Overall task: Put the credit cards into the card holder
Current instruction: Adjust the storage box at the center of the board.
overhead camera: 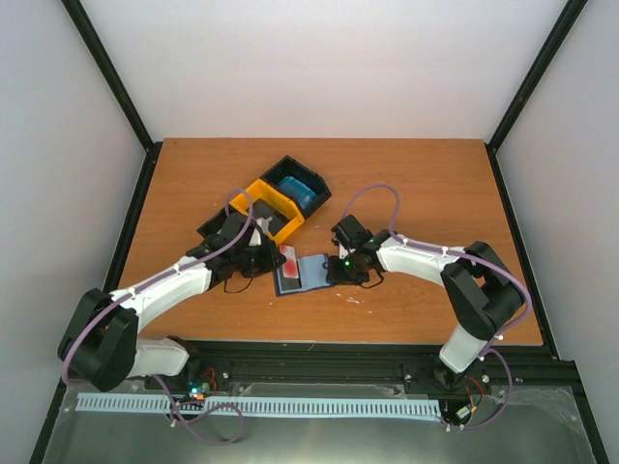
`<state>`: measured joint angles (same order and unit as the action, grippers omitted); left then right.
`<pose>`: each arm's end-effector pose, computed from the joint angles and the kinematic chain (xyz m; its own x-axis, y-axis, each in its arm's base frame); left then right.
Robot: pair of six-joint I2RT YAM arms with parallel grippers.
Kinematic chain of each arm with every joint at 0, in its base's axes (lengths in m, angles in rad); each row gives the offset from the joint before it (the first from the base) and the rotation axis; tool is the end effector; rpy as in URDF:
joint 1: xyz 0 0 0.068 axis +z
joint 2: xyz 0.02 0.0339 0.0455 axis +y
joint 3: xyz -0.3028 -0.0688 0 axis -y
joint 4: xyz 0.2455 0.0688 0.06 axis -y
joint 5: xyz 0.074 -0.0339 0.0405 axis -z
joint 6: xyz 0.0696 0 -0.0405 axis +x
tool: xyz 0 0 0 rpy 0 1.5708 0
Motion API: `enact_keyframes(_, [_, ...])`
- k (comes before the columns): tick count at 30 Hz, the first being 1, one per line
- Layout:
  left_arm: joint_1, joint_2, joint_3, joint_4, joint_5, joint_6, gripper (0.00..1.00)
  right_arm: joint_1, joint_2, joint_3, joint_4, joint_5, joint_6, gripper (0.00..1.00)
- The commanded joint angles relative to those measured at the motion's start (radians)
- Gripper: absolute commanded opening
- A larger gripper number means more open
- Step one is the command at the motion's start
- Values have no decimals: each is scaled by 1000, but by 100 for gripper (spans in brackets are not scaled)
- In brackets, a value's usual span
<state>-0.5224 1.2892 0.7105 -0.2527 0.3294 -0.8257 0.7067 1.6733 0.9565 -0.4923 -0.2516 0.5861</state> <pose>0.2214 -0.1535 0.2170 -0.9200 -0.2728 -0.2812 -0.0224 0.7533 -0.6573 0.2363 0.2246 0.1664 -0.9775 -0.1302 -0.1660 -0.1863 0.9019 0.3897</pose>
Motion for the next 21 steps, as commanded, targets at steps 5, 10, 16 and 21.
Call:
enact_keyframes(5, [-10,-48,-165,192,-7,-218,1,3,21,18,31,-6,-49,43])
enact_keyframes(10, [-42,-11,-203,271,-8,-256,1,4,54,46,33,-6,-68,46])
enact_keyframes(16, [-50,45,-216,363,-4,-276,1,3,99,70,20,-8,-77,41])
enact_keyframes(21, [-50,90,-227,434,8,-273,1,3,134,79,-13,20,-69,34])
